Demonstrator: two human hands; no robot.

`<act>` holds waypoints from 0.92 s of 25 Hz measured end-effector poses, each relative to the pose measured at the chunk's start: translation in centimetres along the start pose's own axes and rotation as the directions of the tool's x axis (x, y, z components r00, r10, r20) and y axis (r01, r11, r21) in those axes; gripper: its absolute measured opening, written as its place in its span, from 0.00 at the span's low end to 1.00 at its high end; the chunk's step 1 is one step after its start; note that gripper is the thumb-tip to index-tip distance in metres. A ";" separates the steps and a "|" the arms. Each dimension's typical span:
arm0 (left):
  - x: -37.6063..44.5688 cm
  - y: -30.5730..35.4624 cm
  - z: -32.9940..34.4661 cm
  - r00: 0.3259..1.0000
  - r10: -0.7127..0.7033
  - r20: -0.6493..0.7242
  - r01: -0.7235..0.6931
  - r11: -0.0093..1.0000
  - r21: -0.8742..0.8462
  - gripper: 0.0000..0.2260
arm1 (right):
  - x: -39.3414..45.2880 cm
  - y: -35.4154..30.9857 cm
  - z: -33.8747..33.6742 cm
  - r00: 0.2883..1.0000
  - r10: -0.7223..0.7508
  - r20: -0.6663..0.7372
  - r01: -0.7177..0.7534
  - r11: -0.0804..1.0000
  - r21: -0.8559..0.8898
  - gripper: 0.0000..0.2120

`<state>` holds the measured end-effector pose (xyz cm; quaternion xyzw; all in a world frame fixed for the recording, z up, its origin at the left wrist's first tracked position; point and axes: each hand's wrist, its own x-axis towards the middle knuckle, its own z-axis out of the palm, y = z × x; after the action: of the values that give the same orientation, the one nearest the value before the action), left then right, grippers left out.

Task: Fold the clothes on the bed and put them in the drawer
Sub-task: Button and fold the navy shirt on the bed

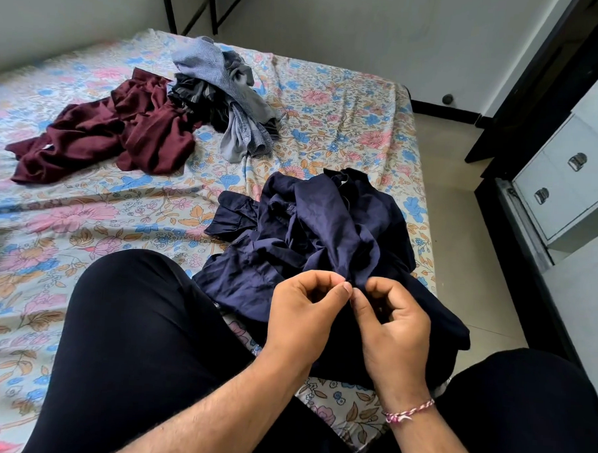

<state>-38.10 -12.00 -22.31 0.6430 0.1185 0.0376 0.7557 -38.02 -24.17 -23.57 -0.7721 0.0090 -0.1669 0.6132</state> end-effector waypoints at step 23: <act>1.2 -0.9 -0.6 1.000 -0.006 0.019 0.004 0.996 0.092 0.06 | 0.6 0.9 -0.2 0.996 -0.004 0.084 -0.007 0.991 0.135 0.13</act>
<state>-37.16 -11.29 -23.44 0.6773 0.1143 0.0238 0.7264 -37.36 -24.75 -24.26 -0.7350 -0.0277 -0.1339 0.6641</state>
